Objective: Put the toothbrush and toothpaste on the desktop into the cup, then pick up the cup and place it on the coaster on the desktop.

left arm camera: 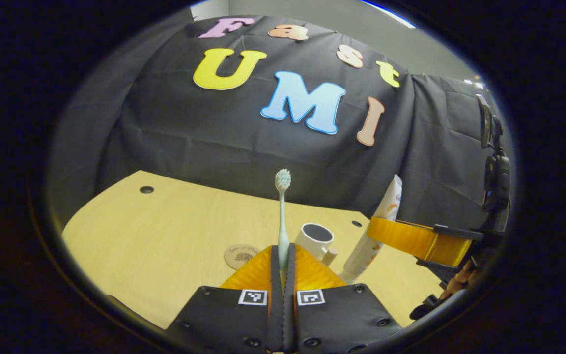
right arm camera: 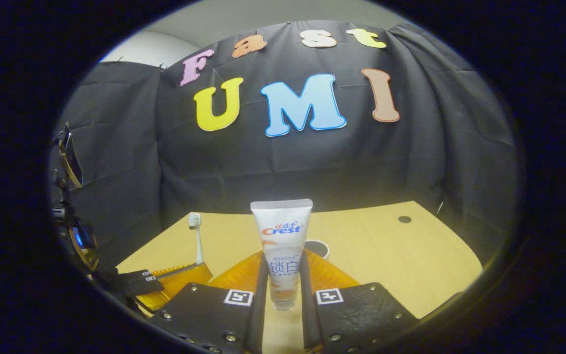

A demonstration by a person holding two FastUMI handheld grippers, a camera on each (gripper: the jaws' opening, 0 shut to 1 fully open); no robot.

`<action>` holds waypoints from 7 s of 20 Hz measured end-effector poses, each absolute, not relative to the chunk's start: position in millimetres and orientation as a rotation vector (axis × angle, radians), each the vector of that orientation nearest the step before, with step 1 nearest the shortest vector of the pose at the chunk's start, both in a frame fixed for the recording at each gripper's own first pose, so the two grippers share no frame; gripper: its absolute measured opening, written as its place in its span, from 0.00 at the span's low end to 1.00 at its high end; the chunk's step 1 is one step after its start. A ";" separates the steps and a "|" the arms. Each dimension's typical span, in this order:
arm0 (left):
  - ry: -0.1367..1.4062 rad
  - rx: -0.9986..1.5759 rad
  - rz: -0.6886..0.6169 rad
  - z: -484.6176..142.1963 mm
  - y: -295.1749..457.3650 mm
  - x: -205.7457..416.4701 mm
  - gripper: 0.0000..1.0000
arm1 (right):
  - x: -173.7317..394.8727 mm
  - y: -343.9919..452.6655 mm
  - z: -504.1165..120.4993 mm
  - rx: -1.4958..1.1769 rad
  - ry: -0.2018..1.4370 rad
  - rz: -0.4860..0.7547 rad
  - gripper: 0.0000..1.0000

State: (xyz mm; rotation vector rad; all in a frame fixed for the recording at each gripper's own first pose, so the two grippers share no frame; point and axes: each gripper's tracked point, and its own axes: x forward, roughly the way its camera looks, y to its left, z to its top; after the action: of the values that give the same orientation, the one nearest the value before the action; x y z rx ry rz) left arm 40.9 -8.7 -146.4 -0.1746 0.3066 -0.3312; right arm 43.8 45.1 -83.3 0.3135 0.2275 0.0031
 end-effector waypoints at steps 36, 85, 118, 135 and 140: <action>0.082 -0.151 -0.312 -91.9 -94.3 161.8 0.07 | 165.1 -11.3 -173.0 0.224 0.342 0.063 0.58; 0.244 -0.066 -0.303 -137.8 -97.8 130.2 0.93 | 71.0 -50.0 -144.3 0.307 0.463 -0.066 0.86; 0.256 -0.028 -0.178 -111.2 4.8 79.1 0.93 | 116.9 33.2 -238.4 0.168 1.174 0.023 0.87; 0.292 -0.095 -0.107 -125.0 31.8 85.4 0.93 | 135.0 40.9 -279.0 0.178 1.378 0.048 0.75; 0.302 -0.108 -0.092 -128.0 33.8 82.8 0.93 | 132.5 39.7 -281.2 0.194 1.397 0.050 0.36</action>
State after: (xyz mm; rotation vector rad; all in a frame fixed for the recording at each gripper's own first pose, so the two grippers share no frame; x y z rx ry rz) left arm 82.8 33.8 -128.0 -0.1081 0.3023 -0.0922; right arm 132.5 39.7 -281.2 0.1937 1.3965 0.0497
